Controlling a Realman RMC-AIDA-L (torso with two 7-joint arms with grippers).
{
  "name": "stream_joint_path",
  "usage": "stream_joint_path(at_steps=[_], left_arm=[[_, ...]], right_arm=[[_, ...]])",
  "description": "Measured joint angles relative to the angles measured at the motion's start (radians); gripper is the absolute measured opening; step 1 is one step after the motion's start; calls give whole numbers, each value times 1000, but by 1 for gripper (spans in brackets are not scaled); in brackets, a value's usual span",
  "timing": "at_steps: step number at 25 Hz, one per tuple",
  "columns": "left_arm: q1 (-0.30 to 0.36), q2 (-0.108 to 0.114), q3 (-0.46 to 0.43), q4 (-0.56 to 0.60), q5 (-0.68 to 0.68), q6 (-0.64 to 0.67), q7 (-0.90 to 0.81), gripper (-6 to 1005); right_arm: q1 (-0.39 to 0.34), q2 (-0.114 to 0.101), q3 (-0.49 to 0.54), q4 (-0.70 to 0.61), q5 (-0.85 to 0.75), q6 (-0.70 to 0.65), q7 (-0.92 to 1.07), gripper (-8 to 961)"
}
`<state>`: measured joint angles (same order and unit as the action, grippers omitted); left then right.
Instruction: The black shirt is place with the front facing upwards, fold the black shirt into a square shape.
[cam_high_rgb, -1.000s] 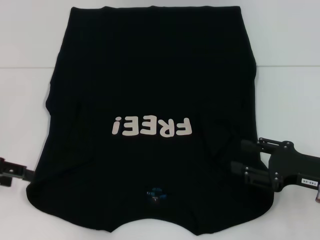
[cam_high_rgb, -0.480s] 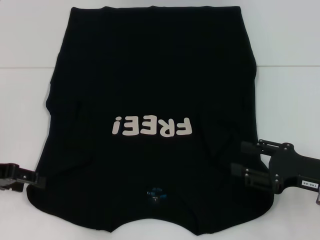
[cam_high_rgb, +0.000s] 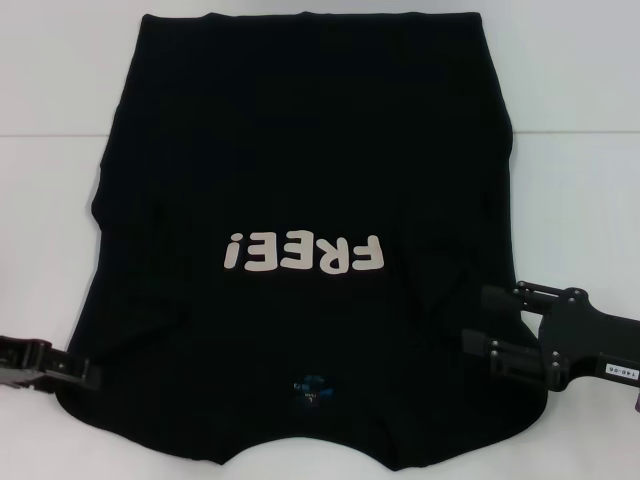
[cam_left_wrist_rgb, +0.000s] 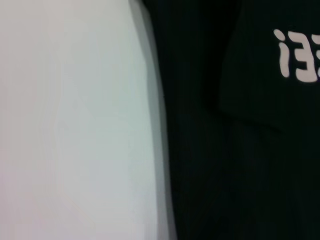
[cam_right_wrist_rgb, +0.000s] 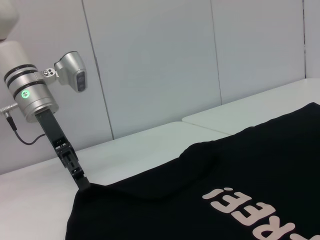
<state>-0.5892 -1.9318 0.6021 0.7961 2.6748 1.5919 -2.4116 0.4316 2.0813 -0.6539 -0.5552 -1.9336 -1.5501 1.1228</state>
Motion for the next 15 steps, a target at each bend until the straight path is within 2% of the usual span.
stream_joint_path(at_steps=[7,15], left_arm=[[-12,-18,3,5,-1,13,22,736],[-3,-19,4,28,1,-6,25,713]], right_arm=[[-1,0,-2,0,-1,-1,1,683],[-2,-4,7,0,1,-21,3,681]])
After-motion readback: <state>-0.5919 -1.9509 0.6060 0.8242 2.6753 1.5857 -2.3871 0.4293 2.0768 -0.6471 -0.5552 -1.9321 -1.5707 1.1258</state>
